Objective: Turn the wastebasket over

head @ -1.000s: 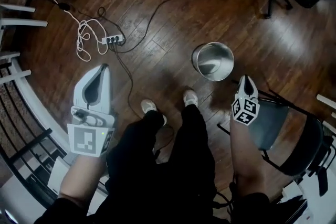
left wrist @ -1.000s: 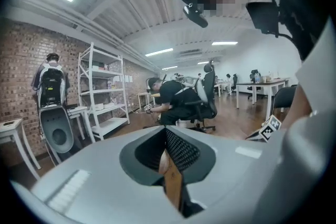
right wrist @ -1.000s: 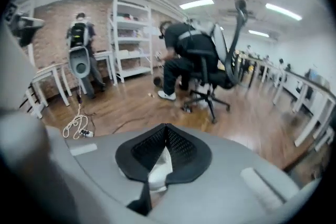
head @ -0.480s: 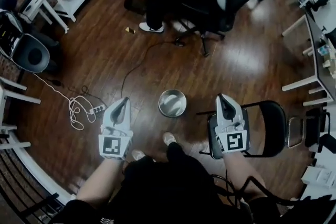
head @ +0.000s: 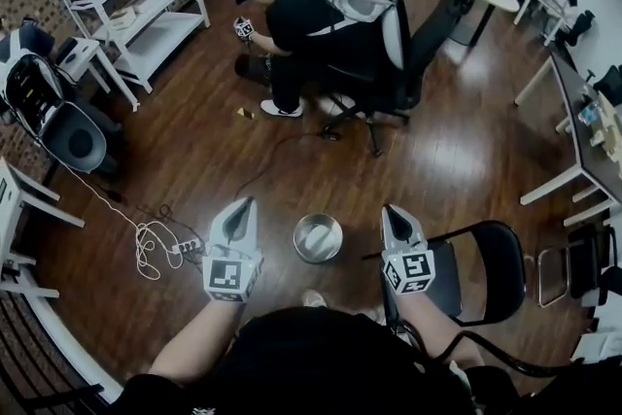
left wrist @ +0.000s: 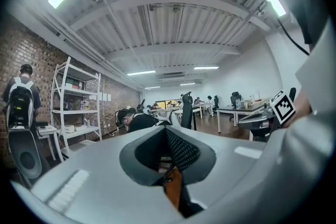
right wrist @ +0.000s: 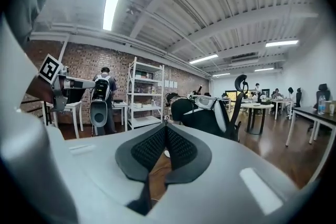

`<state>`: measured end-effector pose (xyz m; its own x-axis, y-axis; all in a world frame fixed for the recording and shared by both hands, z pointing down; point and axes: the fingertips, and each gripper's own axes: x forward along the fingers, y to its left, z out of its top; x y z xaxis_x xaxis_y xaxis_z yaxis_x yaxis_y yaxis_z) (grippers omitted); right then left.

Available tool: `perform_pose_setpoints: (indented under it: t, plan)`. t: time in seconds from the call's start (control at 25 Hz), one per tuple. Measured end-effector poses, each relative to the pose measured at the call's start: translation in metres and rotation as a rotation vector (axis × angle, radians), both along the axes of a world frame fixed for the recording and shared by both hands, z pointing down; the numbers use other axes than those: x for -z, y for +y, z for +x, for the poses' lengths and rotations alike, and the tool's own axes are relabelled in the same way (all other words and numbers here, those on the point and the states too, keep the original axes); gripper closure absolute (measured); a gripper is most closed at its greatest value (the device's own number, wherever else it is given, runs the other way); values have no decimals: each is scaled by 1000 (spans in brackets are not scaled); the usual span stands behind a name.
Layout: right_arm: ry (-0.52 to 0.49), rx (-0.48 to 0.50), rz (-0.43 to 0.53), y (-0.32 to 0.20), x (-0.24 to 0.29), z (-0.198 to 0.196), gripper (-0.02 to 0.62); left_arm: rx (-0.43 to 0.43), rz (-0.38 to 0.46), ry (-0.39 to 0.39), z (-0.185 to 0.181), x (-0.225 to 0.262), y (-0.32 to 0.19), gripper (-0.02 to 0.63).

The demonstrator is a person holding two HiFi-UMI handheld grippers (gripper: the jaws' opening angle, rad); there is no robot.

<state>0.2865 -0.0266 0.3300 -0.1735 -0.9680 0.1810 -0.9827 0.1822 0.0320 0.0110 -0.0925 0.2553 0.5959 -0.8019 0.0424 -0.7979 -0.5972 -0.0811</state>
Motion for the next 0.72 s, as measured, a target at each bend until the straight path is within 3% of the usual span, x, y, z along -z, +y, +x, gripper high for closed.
perform_pose_setpoints:
  t: [0.24, 0.6, 0.72]
  plan:
    - [-19, 29, -23, -1, -8, 10, 594, -32, 18, -18, 15, -3, 26, 606]
    - [-23, 74, -33, -15, -16, -7, 594, 59, 20, -2, -24, 9, 21, 606]
    - [-79, 65, -33, -18, -12, -10, 594, 59, 20, -19, -27, 11, 22, 606]
